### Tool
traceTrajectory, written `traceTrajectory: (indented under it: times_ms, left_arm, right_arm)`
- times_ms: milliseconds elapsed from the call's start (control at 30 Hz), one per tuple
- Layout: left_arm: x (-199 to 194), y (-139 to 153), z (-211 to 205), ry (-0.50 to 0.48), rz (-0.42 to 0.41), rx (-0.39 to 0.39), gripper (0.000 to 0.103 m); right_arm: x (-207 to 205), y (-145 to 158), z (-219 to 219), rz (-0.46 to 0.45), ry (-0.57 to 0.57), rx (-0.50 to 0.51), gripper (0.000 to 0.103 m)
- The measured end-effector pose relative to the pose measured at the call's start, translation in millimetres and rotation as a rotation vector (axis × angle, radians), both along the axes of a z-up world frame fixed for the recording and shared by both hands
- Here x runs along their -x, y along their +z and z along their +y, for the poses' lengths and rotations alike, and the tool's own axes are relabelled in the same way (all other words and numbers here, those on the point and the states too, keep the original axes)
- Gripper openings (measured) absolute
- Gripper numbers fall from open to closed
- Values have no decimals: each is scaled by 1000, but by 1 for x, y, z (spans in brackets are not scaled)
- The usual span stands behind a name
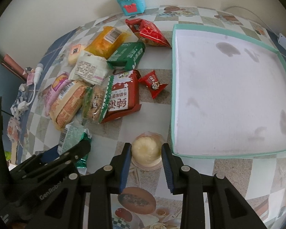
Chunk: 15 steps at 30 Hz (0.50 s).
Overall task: Organize snacks
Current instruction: 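Grasp the green-white wrapped bag with the left gripper, then place the cream bun in the white tray with the right gripper while left drops the green bag there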
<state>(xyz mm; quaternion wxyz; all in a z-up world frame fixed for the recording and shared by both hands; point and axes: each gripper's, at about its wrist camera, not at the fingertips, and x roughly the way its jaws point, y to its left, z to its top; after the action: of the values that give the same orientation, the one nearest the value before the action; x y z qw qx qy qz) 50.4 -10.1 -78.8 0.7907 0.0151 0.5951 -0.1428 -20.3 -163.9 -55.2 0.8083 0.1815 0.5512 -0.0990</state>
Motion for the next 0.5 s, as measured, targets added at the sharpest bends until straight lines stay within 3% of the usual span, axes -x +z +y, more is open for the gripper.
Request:
traceTrajectory:
  times_ms: [233,500]
  left_arm:
    - [8,8,5,26,14,8,59]
    - [21,38,3,48,-31,1,59]
  right_arm:
    - [4,14,0,-39,-3,-7,34]
    - [17,49,-14,-136,-61,-5,34]
